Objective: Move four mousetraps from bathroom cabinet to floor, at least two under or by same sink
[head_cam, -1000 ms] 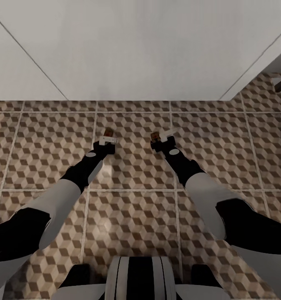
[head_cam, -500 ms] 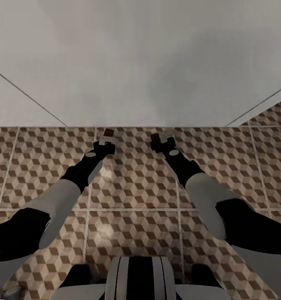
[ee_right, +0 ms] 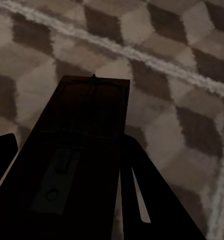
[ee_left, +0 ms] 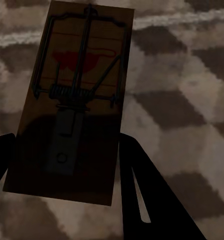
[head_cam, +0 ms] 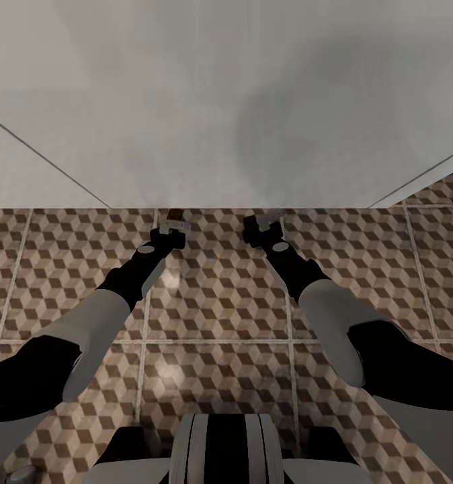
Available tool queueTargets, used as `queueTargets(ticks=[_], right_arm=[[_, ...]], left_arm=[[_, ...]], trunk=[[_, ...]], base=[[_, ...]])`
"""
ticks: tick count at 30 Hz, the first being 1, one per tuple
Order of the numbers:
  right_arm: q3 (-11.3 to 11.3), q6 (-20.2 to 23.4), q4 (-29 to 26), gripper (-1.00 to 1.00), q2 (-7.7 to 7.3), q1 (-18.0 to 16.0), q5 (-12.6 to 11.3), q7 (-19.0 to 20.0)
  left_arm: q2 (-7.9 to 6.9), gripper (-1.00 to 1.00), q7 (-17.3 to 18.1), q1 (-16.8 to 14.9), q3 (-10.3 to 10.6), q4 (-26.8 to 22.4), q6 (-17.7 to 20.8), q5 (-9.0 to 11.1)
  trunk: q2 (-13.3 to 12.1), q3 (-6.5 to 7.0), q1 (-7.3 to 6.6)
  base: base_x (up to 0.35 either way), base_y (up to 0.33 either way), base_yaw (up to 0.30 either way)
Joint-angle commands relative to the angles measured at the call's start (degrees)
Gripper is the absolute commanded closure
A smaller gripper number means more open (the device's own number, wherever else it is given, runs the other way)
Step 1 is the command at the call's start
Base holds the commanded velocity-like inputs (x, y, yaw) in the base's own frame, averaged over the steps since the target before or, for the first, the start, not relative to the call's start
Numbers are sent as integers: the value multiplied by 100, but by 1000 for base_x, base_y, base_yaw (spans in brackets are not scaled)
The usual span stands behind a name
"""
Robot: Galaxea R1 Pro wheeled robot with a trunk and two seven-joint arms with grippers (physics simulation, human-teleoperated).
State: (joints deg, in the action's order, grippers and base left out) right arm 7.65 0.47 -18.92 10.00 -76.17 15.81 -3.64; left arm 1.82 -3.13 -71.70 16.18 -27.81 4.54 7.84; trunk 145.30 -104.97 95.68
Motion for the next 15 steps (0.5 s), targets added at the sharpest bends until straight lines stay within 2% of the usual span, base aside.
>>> queueTargets(ticks=[1,15], right_arm=[[17,1,6,100,0,-3,36,-14],[17,-134,18,100,0,-1,36,-14]], left_arm=[[-6,100,-47,-2,43,-11,29,38],[-6,100,-55,-1,43,-22,29,34]], trunk=[[1,-3,-1],[1,-3,-1]], base=[[0,0,0],[0,0,0]])
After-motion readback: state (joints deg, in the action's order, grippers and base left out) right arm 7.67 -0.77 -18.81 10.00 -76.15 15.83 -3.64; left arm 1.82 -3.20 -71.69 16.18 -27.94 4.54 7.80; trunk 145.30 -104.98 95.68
